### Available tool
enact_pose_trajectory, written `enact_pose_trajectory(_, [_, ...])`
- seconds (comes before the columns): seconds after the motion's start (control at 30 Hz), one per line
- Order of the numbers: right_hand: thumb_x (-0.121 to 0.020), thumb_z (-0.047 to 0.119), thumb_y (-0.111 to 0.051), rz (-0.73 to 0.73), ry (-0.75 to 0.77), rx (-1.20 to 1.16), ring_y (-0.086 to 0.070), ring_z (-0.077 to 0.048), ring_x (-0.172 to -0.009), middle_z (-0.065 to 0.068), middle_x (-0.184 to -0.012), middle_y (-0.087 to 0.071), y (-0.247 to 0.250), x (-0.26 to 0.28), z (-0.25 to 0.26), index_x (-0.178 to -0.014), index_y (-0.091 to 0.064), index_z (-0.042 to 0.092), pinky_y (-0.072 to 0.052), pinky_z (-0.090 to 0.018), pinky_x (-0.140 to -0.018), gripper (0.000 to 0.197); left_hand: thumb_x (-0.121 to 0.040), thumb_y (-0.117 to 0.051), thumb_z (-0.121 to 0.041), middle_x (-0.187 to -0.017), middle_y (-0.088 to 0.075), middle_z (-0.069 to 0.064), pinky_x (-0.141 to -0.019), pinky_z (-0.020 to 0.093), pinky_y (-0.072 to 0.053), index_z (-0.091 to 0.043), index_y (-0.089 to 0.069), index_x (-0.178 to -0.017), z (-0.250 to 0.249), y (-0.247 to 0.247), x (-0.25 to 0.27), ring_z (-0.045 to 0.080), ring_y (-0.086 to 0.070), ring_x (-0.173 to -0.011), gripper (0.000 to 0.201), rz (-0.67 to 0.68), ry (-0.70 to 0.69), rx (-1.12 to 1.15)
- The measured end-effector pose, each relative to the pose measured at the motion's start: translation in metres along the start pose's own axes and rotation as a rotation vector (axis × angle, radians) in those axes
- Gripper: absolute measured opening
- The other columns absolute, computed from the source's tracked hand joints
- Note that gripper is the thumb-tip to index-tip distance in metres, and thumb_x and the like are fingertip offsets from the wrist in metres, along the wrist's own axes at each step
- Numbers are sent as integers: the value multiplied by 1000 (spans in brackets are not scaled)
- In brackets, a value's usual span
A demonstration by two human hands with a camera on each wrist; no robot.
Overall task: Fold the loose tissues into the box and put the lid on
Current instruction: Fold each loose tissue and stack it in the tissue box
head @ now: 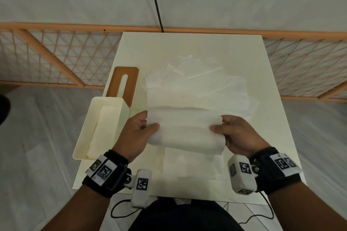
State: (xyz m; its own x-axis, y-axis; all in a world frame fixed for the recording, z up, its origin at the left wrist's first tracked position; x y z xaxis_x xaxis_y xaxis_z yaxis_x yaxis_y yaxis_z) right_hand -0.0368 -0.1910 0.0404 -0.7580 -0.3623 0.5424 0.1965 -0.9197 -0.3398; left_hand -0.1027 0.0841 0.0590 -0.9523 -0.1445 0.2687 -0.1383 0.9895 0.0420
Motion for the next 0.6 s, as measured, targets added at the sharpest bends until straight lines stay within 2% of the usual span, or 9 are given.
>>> enact_pose_trajectory(0.13, [-71, -6, -65, -26, 150, -83, -71, -26, -70, -15, -80, -73, -1, 0, 4, -81, -68, 0, -60, -32, -61, 11, -91, -62, -1, -111, -75, 2, -93, 38, -54, -21, -74, -107, 9, 5, -1, 19, -69, -106, 28, -10, 12, 57])
enact_pose_trajectory(0.2, [-72, -5, -66, 11, 198, -82, -72, -27, -77, -17, -84, -74, -3, 1, 5, -77, -73, 0, -60, -33, -68, 11, -82, -65, -13, -110, -75, 4, -89, 34, -54, -25, -79, -99, 10, 7, 0, 21, -69, -106, 25, 3, 5, 136])
enact_pose_trajectory(0.27, [-72, 0, -69, 52, 239, -45, -74, -29, -87, -19, -93, -75, -4, 3, 7, -82, -78, 0, -61, -34, -76, 13, -76, -70, -20, -110, -75, 8, -86, 30, -56, -24, -81, -97, 9, 9, 0, 22, -70, -105, 24, 35, 0, 208])
enact_pose_trajectory(0.33, [-75, 2, -67, 93, 288, 16, -74, -28, -95, -17, -101, -76, -3, 7, 11, -87, -81, 6, -60, -33, -79, 19, -80, -71, -9, -107, -75, 13, -83, 32, -57, -15, -81, -95, 8, 13, -2, 27, -70, -103, 19, 39, -3, 249])
enact_pose_trajectory(0.4, [-77, -1, -66, 130, 319, 108, -72, -28, -101, -17, -107, -75, -1, 7, 16, -91, -82, 9, -59, -34, -83, 24, -84, -62, 2, -100, -75, 16, -79, 35, -58, -7, -80, -86, 9, 18, -4, 31, -70, -97, 20, 27, 20, 302])
enact_pose_trajectory(0.43, [-75, -4, -68, 144, 314, 134, -71, -28, -103, -17, -109, -74, 1, 6, 16, -89, -82, 8, -57, -35, -84, 23, -82, -59, 1, -96, -75, 16, -77, 36, -58, -5, -80, -83, 10, 20, -5, 32, -70, -94, 22, 36, 37, 357])
enact_pose_trajectory(0.5, [-67, -6, -68, 117, 257, 121, -66, -30, -103, -18, -110, -72, 9, 0, 14, -77, -79, 1, -48, -38, -81, 17, -77, -59, -11, -93, -75, 17, -76, 37, -59, -4, -79, -82, 11, 22, -7, 31, -70, -91, 23, 60, 65, 442])
enact_pose_trajectory(0.53, [-66, -1, -65, 97, 225, 117, -62, -33, -101, -20, -112, -71, 13, -2, 13, -73, -77, -1, -41, -38, -81, 14, -79, -63, -19, -93, -75, 17, -77, 38, -58, -4, -79, -82, 12, 22, -7, 30, -70, -90, 23, 57, 80, 435])
enact_pose_trajectory(0.6, [-77, 9, -63, 61, 193, 161, -54, -32, -88, -21, -113, -71, 16, -4, 9, -74, -76, -5, -37, -35, -76, 20, -96, -56, -33, -97, -75, 15, -81, 40, -56, -4, -78, -84, 16, 19, -9, 26, -72, -93, 38, 9, 153, 315])
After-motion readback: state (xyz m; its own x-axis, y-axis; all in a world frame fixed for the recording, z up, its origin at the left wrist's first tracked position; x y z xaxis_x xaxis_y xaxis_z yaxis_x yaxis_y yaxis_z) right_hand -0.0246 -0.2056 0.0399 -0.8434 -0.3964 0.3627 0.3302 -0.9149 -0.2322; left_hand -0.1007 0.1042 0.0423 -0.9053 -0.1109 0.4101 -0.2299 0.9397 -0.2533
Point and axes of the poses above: each hand's wrist, its own x-axis away from the middle knuckle, its own y-axis out of the back of the hand, z = x × y, the point moved 1 cm from there along -x, towards the middle knuckle
